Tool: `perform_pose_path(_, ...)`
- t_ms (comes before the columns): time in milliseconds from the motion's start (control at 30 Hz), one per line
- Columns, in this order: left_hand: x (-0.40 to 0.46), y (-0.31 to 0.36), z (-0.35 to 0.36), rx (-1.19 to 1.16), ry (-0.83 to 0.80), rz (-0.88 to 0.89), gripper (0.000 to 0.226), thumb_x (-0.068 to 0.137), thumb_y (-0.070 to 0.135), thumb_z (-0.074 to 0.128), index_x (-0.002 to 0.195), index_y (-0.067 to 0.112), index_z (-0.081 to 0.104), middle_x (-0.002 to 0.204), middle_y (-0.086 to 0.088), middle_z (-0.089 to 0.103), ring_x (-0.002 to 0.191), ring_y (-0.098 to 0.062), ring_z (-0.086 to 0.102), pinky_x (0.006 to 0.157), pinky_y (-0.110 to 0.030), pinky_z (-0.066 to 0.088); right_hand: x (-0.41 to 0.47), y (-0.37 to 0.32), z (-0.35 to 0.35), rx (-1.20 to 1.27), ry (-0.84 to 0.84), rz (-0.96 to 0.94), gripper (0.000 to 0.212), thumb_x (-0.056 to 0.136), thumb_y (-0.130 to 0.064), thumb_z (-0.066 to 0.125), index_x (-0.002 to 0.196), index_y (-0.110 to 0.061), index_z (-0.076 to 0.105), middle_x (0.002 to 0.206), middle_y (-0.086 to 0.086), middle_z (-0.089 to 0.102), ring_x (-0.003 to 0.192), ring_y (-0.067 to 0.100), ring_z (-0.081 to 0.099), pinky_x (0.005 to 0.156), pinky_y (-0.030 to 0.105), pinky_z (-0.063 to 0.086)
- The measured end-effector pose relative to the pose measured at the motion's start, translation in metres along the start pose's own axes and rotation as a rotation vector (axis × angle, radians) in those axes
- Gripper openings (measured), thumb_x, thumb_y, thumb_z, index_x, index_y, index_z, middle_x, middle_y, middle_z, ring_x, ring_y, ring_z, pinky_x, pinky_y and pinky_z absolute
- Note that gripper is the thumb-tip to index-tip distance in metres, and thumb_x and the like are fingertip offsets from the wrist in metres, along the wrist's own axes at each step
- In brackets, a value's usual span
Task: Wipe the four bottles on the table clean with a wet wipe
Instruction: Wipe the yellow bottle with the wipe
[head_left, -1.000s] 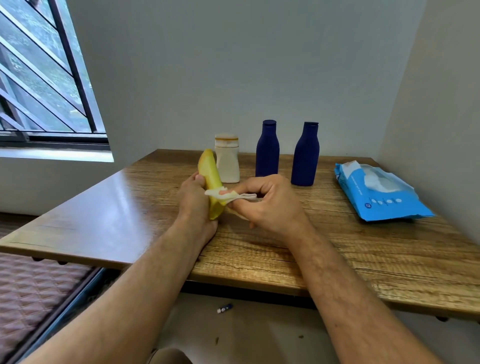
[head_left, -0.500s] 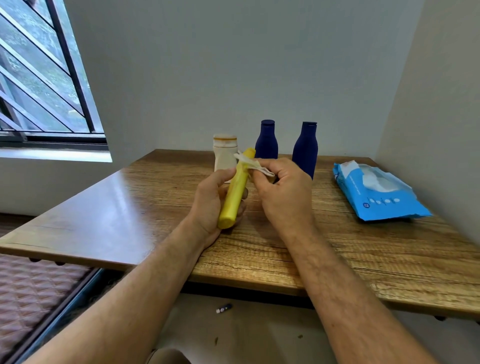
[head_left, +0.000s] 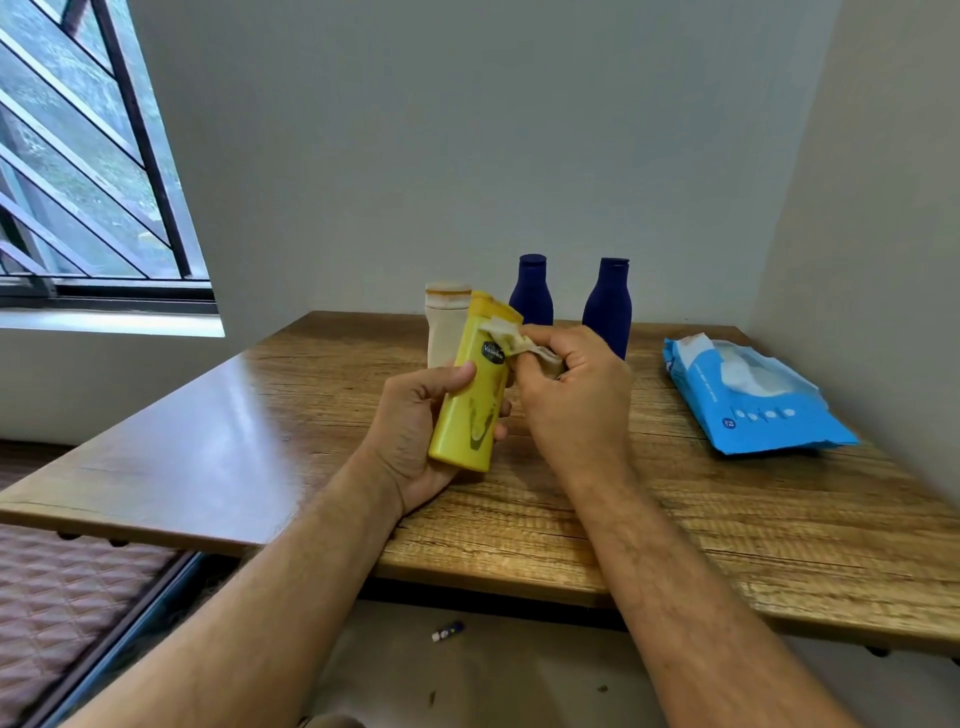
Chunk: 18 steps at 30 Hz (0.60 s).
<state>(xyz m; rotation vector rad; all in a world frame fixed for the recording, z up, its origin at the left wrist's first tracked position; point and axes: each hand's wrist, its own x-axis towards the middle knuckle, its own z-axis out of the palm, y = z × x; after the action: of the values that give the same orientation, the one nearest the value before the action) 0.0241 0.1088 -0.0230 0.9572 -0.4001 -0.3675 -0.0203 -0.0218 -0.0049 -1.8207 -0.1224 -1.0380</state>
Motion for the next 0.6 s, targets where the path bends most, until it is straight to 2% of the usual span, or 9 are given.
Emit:
perform_pose_path(67,0.001,-0.001,0.001,0.098,0.026,0.074,0.051,0.072,0.015,0.056,0.121,0.005,0.066,0.101,-0.017,0.067,0.080,-0.026,0.064,0.066,-0.038,0.054,0.000,0.002,0.001,-0.028,-0.010,-0.009,0.020,0.090,-0.009,0.067,0.108,-0.014,0.074,0.097,-0.002,0.066,0.076,-0.015,0.060,0.054,0.001,0.044)
perform_pose_path(167,0.002,-0.003,0.001,0.357,0.123,0.242,0.052,0.066,0.005,0.052,0.113,0.017,0.069,0.102,-0.014,0.072,0.087,-0.029,0.069,0.077,-0.047,0.058,0.000,0.003,0.005,-0.060,0.002,-0.049,0.022,0.089,-0.012,0.069,0.109,-0.020,0.074,0.093,-0.009,0.067,0.084,-0.004,0.063,0.066,0.007,0.051)
perform_pose_path(267,0.001,-0.002,0.001,0.615,0.191,0.416,0.053,0.076,-0.002,0.056,0.115,0.033,0.066,0.107,-0.005,0.073,0.098,-0.025,0.070,0.083,-0.040,0.059,0.003,0.004,0.004,-0.068,0.081,-0.074,0.023,0.090,-0.012,0.069,0.111,-0.020,0.074,0.094,-0.011,0.067,0.091,-0.004,0.060,0.072,0.003,0.046)
perform_pose_path(367,0.002,-0.006,-0.001,0.877,0.238,0.538,0.062,0.083,-0.012,0.055,0.125,0.033,0.060,0.108,0.010,0.068,0.103,-0.011,0.066,0.089,-0.033,0.056,0.006,0.005,0.004,-0.049,0.115,-0.040,0.022,0.091,-0.017,0.068,0.112,-0.020,0.073,0.098,-0.012,0.070,0.093,-0.005,0.061,0.077,0.007,0.050)
perform_pose_path(467,0.004,-0.006,-0.002,1.009,0.303,0.530,0.067,0.080,-0.012,0.056,0.123,0.039,0.055,0.106,0.016,0.063,0.103,-0.004,0.063,0.093,-0.036,0.055,0.005,0.005,0.005,-0.020,0.133,-0.003,0.022,0.093,-0.023,0.066,0.114,-0.021,0.073,0.098,-0.014,0.070,0.095,-0.008,0.060,0.077,0.006,0.050)
perform_pose_path(600,0.019,0.009,-0.007,1.134,0.268,0.436,0.063,0.080,-0.014,0.056,0.119,0.035,0.053,0.106,0.008,0.063,0.103,-0.010,0.062,0.093,-0.041,0.053,0.008,0.006,0.004,-0.014,0.194,0.032,0.023,0.094,-0.026,0.065,0.116,-0.021,0.070,0.095,-0.015,0.068,0.093,-0.007,0.059,0.072,0.008,0.051)
